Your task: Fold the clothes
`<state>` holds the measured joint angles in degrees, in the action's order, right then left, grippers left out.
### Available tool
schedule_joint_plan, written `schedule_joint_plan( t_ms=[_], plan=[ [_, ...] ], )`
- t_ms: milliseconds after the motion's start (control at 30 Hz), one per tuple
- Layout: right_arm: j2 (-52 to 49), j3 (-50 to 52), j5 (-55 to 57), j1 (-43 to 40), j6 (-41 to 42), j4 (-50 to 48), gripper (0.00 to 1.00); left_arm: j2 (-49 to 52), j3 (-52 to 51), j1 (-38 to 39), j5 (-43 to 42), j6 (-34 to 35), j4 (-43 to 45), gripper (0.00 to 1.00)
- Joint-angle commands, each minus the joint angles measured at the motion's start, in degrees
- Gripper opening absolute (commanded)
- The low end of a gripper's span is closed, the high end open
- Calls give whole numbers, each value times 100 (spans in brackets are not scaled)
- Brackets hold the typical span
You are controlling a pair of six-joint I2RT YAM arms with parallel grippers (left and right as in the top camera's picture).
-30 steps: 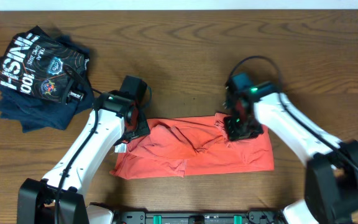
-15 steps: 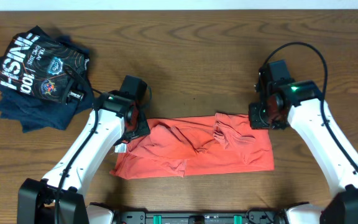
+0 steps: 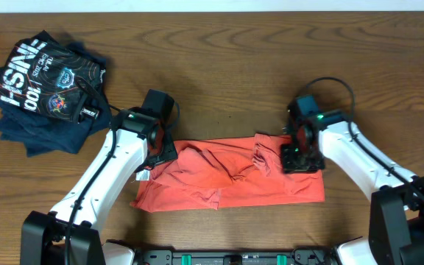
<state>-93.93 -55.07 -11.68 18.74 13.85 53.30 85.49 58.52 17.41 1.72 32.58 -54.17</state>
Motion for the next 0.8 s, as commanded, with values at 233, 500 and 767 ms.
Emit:
schedule_joint_plan(
  t_ms=[233, 500, 767],
  plan=[
    [-37, 42, -1897, 748, -1121, -372, 36, -42, -31, -26, 28, -81, -160, 64],
    [444, -101, -260, 592, -498, -101, 34, -42, -31, -37, 46, -81, -345, 72],
    [1574, -116, 793, 173, -59, 114, 33, -42, -31, -35, 44, -79, -337, 72]
  ],
)
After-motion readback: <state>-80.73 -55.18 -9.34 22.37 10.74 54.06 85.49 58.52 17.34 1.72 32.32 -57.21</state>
